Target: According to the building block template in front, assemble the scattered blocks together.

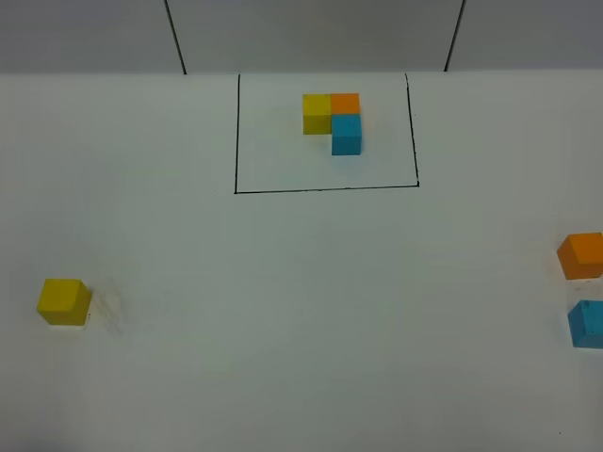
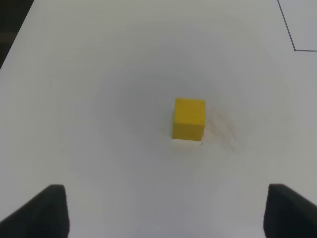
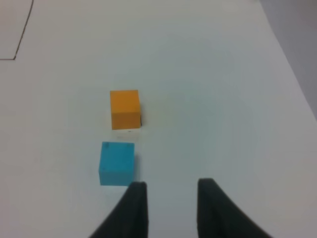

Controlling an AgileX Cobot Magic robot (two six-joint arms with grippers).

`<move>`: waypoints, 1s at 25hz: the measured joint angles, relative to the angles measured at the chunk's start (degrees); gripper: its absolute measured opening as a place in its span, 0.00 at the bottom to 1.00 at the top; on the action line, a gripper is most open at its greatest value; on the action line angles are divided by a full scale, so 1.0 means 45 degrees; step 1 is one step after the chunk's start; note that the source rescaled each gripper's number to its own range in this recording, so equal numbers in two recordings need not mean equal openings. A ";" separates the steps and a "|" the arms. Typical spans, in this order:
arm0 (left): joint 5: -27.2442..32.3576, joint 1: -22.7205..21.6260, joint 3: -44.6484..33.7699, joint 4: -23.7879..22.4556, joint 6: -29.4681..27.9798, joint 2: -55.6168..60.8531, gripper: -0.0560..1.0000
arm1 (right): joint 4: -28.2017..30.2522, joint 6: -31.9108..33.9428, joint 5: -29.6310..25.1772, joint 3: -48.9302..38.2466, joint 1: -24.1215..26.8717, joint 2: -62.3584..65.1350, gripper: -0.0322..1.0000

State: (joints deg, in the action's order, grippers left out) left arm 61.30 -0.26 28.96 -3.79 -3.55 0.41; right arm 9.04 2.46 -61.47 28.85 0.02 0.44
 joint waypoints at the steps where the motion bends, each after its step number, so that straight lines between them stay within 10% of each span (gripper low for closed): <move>1: 0.0000 0.0000 0.0000 0.0000 0.0000 0.0000 0.70 | 0.0000 0.0000 0.0000 0.0000 0.0000 0.0000 0.03; 25: 0.0000 0.0000 0.0000 -0.0230 0.0000 -0.0012 0.70 | 0.0000 0.0000 0.0000 0.0000 0.0000 0.0000 0.03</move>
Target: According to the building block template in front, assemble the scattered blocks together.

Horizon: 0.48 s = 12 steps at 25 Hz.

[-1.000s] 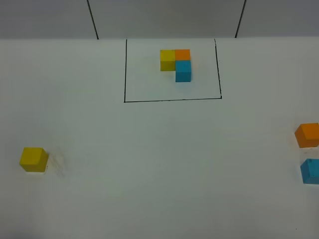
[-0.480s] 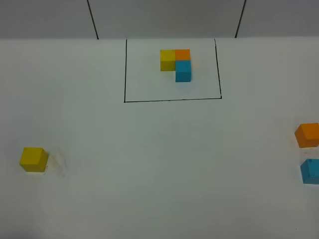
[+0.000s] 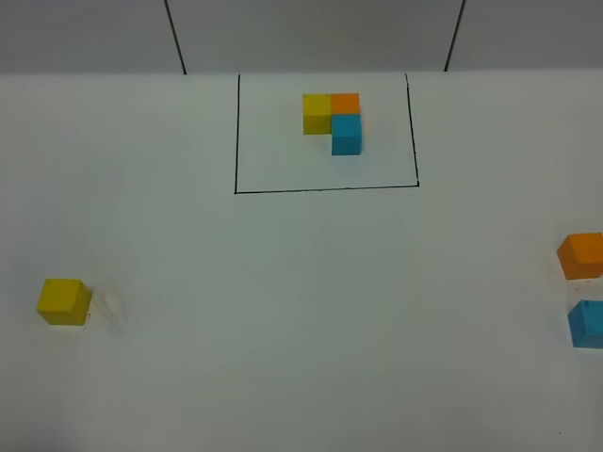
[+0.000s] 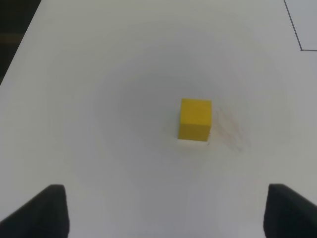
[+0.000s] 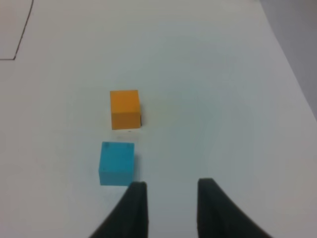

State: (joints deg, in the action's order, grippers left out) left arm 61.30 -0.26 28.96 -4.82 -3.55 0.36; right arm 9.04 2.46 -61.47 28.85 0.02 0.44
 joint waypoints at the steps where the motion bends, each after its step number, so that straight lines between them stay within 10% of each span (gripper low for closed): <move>1: -0.0005 0.0000 0.0000 -0.0003 0.0000 -0.0036 0.70 | 0.0000 0.0000 0.0000 0.0000 0.0000 0.0000 0.03; 12: -0.0833 0.0000 0.2459 -0.0127 -0.0887 -0.6880 0.70 | 0.0000 0.0000 0.0000 0.0000 0.0000 0.0000 0.03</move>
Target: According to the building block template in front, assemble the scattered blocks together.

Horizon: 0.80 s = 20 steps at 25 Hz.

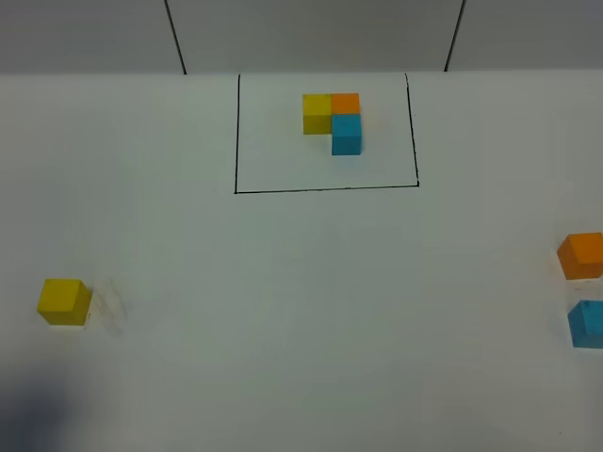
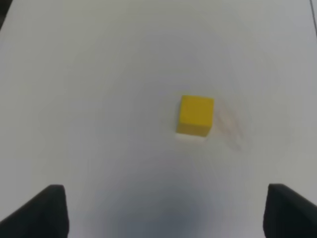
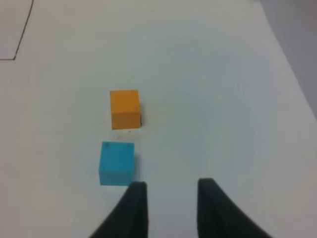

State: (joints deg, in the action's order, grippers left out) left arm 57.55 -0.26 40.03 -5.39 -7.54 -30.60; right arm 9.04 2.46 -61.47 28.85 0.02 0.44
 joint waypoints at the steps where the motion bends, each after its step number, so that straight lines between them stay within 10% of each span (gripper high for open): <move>1: -0.0103 0.0000 0.0213 -0.0082 0.0000 -0.0762 0.70 | 0.0000 0.0000 0.0000 0.0000 0.0000 0.0000 0.03; 20: -0.5057 -0.0025 0.1013 0.1747 0.1438 -1.2165 0.70 | 0.0000 0.0000 0.0000 0.0000 0.0000 0.0000 0.03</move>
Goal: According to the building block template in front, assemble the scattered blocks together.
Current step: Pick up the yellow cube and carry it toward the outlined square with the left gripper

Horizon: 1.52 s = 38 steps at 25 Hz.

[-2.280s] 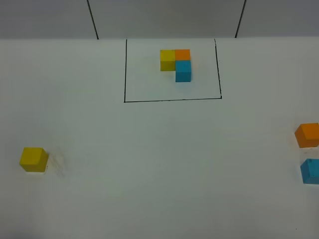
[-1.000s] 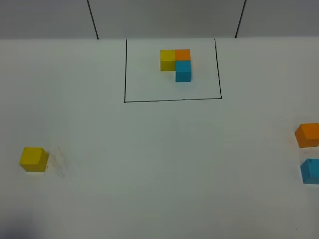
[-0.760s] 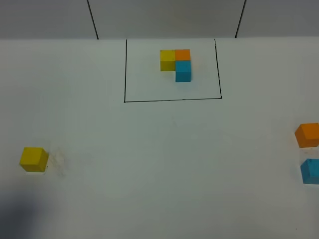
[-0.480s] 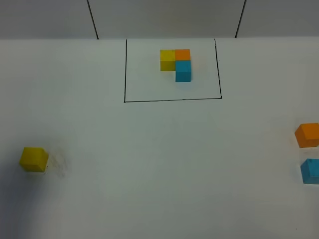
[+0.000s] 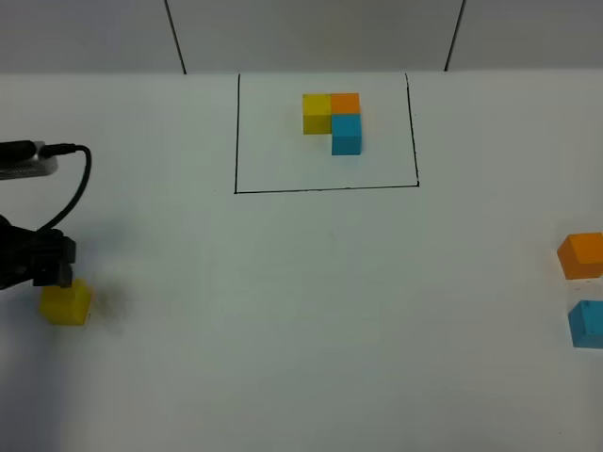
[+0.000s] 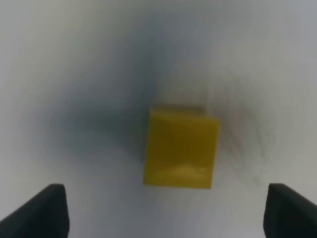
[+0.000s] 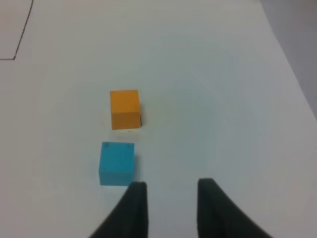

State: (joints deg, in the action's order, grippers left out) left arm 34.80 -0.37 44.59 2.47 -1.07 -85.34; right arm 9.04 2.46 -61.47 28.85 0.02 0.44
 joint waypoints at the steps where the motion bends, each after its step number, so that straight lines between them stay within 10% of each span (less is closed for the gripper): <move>1: -0.0209 0.0000 0.0000 0.0328 0.0313 -0.0384 0.70 | 0.0000 0.0000 0.0000 0.0000 0.0000 0.0000 0.03; 38: -0.1800 -0.0038 0.0046 0.0619 0.1450 -0.3568 0.64 | 0.0000 0.0000 0.0000 0.0000 0.0035 0.0000 0.03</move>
State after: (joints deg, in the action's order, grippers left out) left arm 26.70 -0.54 44.80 5.25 5.46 -101.40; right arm 9.04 2.46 -61.47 28.85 0.18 0.44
